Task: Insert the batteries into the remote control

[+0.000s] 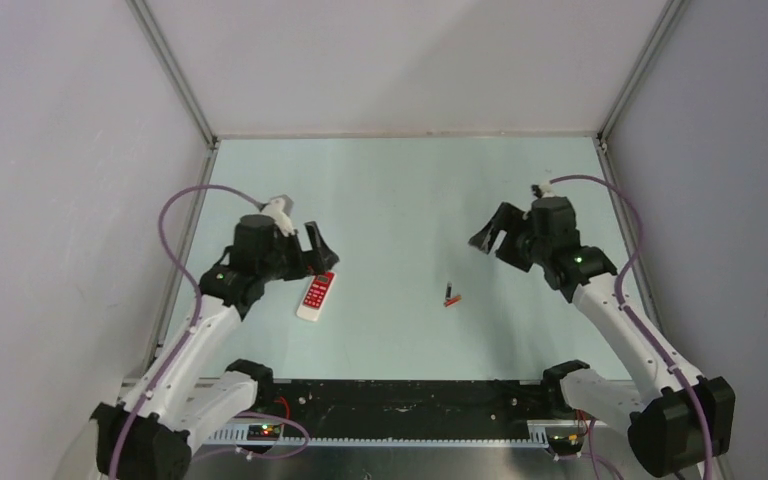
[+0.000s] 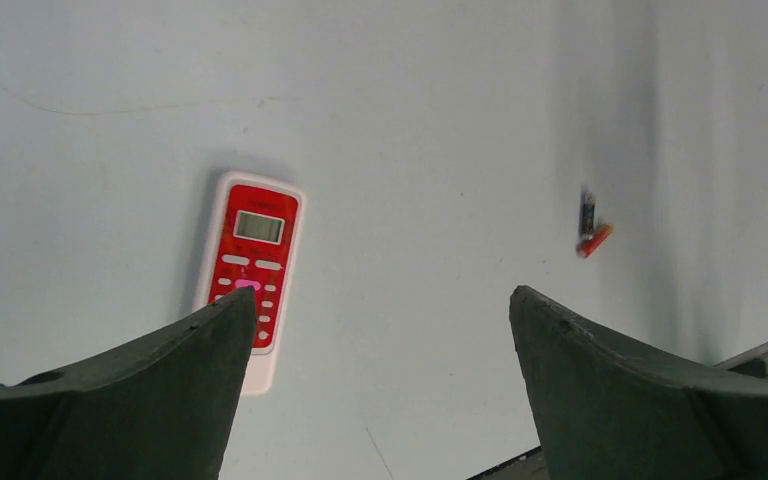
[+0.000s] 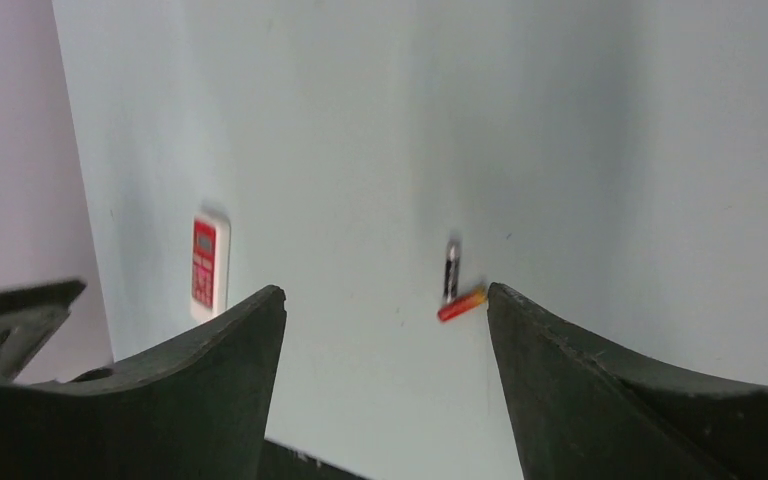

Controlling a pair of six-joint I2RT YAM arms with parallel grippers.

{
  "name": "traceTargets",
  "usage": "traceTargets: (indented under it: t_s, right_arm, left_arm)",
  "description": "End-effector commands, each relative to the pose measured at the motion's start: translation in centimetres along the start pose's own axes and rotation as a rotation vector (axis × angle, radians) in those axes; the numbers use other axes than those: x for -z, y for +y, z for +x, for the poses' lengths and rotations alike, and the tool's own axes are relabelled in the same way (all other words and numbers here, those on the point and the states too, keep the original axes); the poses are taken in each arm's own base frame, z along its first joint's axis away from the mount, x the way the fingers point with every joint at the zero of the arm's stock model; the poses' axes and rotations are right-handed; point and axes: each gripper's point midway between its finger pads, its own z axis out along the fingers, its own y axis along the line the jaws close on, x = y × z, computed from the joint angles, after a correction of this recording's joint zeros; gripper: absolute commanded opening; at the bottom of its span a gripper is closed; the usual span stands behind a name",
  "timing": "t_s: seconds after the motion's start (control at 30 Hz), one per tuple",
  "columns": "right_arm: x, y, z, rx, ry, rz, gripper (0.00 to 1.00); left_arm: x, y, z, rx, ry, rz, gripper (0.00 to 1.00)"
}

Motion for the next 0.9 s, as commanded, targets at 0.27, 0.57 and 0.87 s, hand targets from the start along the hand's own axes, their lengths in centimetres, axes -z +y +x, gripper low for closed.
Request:
traceTargets:
  t_s: [0.27,0.57,0.87]
  right_arm:
    - [0.8,2.6,8.1,0.094,0.227,-0.032,0.9]
    - [0.8,2.1,9.0,0.074,0.226,-0.011,0.99]
    - [0.7,2.2,9.3,0.068,0.244,-0.014,0.99]
  left_arm:
    - [-4.4,4.1,3.0,-0.114,0.12,-0.33,1.0]
    - [-7.4,6.6,7.0,-0.203,0.35,-0.404,1.0]
    - [-8.7,7.1,8.5,-0.222,0.427,-0.402,1.0]
